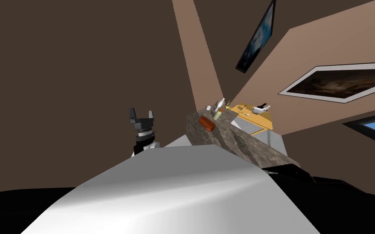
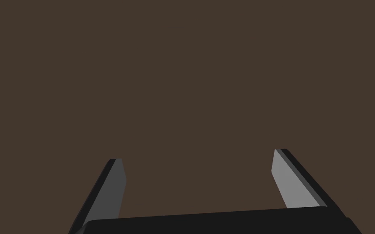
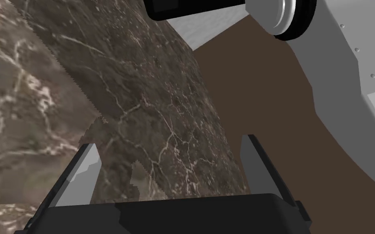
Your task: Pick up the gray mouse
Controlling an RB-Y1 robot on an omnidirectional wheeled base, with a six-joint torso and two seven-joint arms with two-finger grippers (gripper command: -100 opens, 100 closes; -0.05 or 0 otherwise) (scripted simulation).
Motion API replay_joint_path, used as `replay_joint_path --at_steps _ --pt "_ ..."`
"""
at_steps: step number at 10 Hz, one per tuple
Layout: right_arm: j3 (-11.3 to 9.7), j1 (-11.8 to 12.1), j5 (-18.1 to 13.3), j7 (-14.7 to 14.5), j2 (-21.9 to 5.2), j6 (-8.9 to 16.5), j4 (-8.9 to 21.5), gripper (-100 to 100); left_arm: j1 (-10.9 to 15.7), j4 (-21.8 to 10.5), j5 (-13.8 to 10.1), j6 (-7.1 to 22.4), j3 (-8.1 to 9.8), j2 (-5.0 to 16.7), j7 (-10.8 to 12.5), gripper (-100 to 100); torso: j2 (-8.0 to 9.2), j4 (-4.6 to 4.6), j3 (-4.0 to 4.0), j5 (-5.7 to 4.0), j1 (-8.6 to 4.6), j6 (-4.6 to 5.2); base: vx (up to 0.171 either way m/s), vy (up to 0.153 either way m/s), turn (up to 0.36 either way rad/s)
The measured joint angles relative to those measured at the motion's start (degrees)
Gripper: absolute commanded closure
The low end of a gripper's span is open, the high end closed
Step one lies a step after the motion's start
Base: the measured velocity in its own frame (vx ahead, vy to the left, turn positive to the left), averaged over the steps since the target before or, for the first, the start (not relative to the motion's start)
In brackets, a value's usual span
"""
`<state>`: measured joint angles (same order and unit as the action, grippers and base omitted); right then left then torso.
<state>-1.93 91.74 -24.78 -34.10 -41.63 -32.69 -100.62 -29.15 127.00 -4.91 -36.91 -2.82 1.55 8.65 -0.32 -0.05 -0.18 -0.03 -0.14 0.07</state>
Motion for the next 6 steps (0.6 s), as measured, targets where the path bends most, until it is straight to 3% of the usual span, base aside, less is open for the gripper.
replay_joint_path --at_steps 1,2,3,4,6 --pt "0.02 2.41 -0.26 -1.17 -0.39 -0.10 1.10 -100 0.01 0.00 0.00 0.00 -0.01 0.00 0.00 0 -0.06 -0.01 -0.03 0.01 0.02 -0.05 0.073 -0.020 0.460" --pt "0.48 4.41 -0.03 -1.62 -2.47 0.21 2.79 -100 0.01 0.00 0.00 0.00 -0.01 0.00 0.00 0 -0.16 -0.04 -0.09 -0.01 -0.05 -0.08 0.098 -0.041 0.413" --pt "-0.16 5.42 -0.39 -2.37 -3.65 1.20 4.93 -100 0.00 0.00 0.00 0.00 0.00 0.00 0.00 0 -0.26 -0.05 -0.15 -0.03 -0.11 -0.05 0.123 -0.041 0.431" --pt "0.70 8.04 0.08 -2.81 -5.93 1.56 6.22 -100 0.00 0.00 0.00 0.00 0.00 0.00 0.00 0 -0.38 -0.09 -0.23 -0.02 -0.13 -0.08 0.079 -0.039 0.218" --pt "0.24 9.56 -0.10 -3.54 -7.29 2.87 8.14 -100 0.00 0.00 0.00 0.00 0.00 0.00 0.00 0 -0.18 -0.03 -0.10 0.00 0.03 -0.03 0.047 -0.019 0.207"
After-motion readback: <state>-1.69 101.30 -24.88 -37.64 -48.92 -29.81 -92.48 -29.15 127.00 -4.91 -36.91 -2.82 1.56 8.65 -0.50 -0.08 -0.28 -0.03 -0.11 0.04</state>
